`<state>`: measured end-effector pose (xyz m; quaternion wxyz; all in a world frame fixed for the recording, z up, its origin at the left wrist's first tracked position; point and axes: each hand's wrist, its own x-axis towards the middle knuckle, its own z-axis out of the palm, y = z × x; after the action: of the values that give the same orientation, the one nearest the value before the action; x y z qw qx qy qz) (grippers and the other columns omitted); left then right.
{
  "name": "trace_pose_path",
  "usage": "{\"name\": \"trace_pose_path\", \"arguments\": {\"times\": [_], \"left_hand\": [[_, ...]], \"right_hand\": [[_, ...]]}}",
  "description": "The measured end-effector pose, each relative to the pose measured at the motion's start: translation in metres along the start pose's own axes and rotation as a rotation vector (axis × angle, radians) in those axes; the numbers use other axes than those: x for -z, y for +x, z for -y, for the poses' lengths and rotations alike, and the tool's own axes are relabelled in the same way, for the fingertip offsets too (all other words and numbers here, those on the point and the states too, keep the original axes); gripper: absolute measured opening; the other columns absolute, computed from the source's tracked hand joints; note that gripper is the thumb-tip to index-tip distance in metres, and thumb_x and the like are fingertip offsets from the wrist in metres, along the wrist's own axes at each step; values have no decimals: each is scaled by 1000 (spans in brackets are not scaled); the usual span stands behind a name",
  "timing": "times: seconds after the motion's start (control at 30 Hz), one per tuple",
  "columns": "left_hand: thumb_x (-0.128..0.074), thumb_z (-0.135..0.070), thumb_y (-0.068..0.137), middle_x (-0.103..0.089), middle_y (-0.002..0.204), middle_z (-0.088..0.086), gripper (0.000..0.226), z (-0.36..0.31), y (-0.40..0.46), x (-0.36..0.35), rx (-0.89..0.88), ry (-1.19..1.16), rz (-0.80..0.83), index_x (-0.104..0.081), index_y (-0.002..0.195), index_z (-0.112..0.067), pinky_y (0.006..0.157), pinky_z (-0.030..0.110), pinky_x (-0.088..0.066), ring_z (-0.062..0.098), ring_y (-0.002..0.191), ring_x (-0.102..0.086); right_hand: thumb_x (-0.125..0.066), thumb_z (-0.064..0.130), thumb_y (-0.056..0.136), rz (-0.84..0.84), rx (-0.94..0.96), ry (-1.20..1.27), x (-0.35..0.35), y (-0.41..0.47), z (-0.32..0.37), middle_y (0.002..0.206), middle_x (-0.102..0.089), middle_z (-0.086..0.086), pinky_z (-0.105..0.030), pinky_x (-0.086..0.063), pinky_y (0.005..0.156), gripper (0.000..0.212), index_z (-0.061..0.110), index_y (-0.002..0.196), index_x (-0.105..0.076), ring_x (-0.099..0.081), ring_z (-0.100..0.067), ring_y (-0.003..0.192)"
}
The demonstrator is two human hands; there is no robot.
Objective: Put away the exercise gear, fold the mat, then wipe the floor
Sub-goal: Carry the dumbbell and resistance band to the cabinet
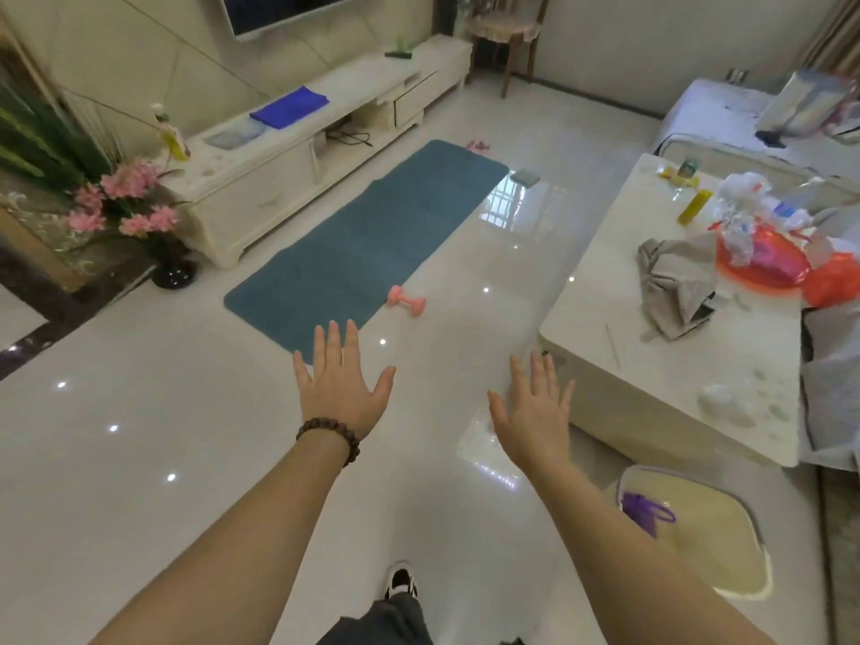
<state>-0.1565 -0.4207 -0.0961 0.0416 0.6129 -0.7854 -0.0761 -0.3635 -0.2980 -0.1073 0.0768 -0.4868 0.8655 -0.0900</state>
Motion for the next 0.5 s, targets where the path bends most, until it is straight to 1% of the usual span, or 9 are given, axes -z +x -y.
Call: {"name": "trace_pose_path", "arguments": {"times": [0.2, 0.3, 0.4, 0.47, 0.5], "left_hand": [[-26, -67, 91, -1, 162, 6, 82, -28, 109, -6, -12, 26, 26, 2, 153, -21, 118, 54, -1, 25, 148, 6], [-26, -66, 92, -1, 162, 6, 82, -48, 158, -15, -18, 21, 44, 2, 153, -21, 118, 54, -2, 24, 148, 6], [-29, -63, 92, -3, 162, 6, 81, -74, 214, -26, -26, -5, 24, -1, 154, -19, 119, 53, -3, 23, 149, 6], [-25, -65, 91, -4, 162, 6, 81, -95, 257, -33, -26, -12, 17, -2, 154, -19, 119, 53, -2, 22, 149, 6], [-18, -70, 88, -4, 162, 6, 85, -107, 280, -37, -22, -15, 19, -2, 154, -19, 119, 52, -1, 21, 149, 6]], "right_hand": [[-26, 51, 98, 21, -31, -20, 3, 114, 10, 160, 4, -5, -49, 7, 117, 63, 24, 153, -7, 12, -20, 146], [-23, 52, 98, 33, -29, -24, 2, 173, 7, 160, 7, -4, -48, 8, 117, 64, 24, 153, -4, 14, -20, 146], [-23, 51, 98, 46, -26, -13, -1, 242, -2, 160, 8, -3, -48, 8, 117, 63, 25, 152, -3, 14, -20, 146], [-23, 51, 98, 48, -28, -15, -1, 296, -12, 160, 9, -3, -48, 8, 117, 63, 26, 152, -2, 16, -19, 146], [-23, 52, 98, 43, -27, -19, 0, 324, -18, 160, 9, -3, -48, 8, 117, 63, 26, 152, -2, 16, -19, 145]]}}
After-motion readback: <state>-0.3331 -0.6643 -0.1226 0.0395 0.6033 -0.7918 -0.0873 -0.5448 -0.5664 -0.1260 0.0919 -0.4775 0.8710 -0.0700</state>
